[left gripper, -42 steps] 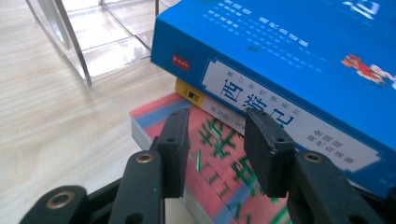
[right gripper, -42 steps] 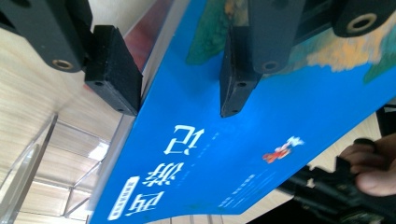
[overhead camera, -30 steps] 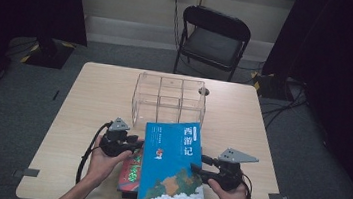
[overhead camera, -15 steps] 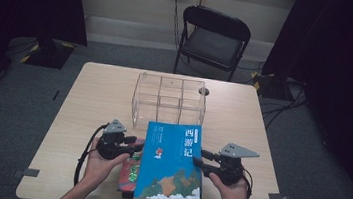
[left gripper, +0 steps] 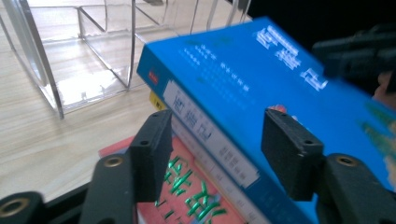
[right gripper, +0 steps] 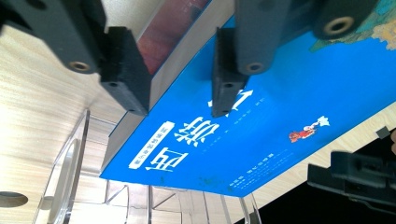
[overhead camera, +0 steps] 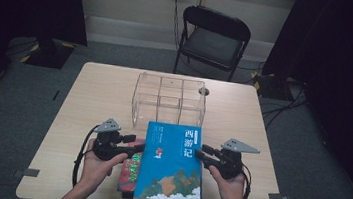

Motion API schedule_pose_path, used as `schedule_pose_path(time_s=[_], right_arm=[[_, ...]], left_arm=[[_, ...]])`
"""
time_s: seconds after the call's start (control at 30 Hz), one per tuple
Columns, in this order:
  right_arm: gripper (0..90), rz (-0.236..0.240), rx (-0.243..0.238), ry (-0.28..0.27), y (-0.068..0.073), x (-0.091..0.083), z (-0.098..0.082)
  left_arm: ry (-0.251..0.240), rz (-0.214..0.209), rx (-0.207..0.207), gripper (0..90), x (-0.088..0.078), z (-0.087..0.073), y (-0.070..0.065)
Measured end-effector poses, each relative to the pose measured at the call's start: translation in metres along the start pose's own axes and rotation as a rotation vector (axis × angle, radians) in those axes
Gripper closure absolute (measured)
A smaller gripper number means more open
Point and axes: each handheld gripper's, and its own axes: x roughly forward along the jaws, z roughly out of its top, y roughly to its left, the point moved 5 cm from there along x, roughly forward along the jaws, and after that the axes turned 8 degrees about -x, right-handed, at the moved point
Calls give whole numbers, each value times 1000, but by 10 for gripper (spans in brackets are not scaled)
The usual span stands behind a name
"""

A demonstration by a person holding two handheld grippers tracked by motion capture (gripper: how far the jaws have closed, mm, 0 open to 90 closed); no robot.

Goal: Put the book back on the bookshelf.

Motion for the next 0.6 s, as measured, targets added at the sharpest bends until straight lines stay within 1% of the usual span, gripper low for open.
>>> schedule_pose_path(time_s=[0.03,0.07,0.13,0.17,0.23,0.3,0.33,0.4,0.43,0.47,0.5,0.53,0.57,0.6], right_arm=[[560,3,1,1,0,0,0],[534,9,0,1,1,1,1],[513,4,8,1,4,2,0],[500,10,10,1,6,3,0],[471,4,17,2,8,4,-1],[457,3,30,5,8,5,-1],[450,7,37,5,7,6,-1],[442,24,47,1,6,7,-2],[441,42,62,0,4,8,-3],[437,49,78,1,3,9,-3],[436,54,82,2,3,9,-3],[432,59,88,2,2,10,-3],[426,64,98,0,2,10,-4],[422,64,103,-1,2,11,-4]], left_arm=[[10,-9,15,441,2,1,-2],[2,-21,26,441,3,1,-4],[33,-25,29,410,6,0,-7],[40,-33,31,405,7,-1,-8],[56,-20,39,382,11,-5,-9],[68,-46,28,357,13,-8,-10],[71,-53,28,349,13,-8,-11],[63,-44,30,335,14,-8,-11],[66,-47,26,321,14,-9,-11],[67,-54,25,318,15,-9,-10],[72,-58,29,315,15,-9,-9],[74,-60,25,306,15,-9,-8],[73,-65,11,303,16,-9,-8],[75,-73,10,303,16,-9,-9]])
